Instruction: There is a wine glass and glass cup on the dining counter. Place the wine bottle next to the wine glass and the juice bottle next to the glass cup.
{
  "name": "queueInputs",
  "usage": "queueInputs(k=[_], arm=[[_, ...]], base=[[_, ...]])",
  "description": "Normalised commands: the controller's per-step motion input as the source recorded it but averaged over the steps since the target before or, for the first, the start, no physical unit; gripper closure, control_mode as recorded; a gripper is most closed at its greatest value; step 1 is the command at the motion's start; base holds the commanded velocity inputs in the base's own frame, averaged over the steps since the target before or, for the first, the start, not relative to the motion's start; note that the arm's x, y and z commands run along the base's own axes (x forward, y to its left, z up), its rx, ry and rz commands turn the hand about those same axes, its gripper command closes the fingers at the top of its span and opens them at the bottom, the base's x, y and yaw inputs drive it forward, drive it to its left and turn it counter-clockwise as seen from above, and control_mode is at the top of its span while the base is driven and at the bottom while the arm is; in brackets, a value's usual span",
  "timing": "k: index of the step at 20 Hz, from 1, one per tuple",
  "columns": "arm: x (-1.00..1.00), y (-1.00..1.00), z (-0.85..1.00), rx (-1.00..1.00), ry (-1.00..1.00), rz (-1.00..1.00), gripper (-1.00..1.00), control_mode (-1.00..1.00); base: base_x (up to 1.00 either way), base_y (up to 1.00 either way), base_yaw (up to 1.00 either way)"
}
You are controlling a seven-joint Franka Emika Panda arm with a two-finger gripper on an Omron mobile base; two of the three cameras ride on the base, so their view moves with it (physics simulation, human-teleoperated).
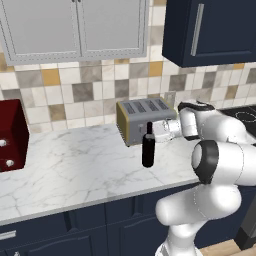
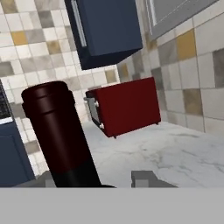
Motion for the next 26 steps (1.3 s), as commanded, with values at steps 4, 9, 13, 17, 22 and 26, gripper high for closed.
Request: queueInputs(k=[4,9,13,17,22,26], arm=[[-0.39,-0.11,0.45,0.1,0.0,0.04,1.0,-1.0],[-0.55,-0.11,0.45,0.05,0.0,0.08,1.0,-1.0],[-0.58,-0.05,0.34,0.0,0.0,0.01,1.0,-1.0],[-0.63,-0.06,0.24,0.0,0.0,0.01,1.0,-1.0],[-0.6,-0.05,0.23,0.0,0.0,0.0,1.0,-1.0],[-0.44,-0.03,0.25,0.01,0.01,0.0,1.0,-1.0]], base=[[0.0,0.0,0.0],[0.0,0.0,0.0],[0.0,0.0,0.0],[0.0,0.0,0.0],[0.0,0.0,0.0],[0.0,0.0,0.0]])
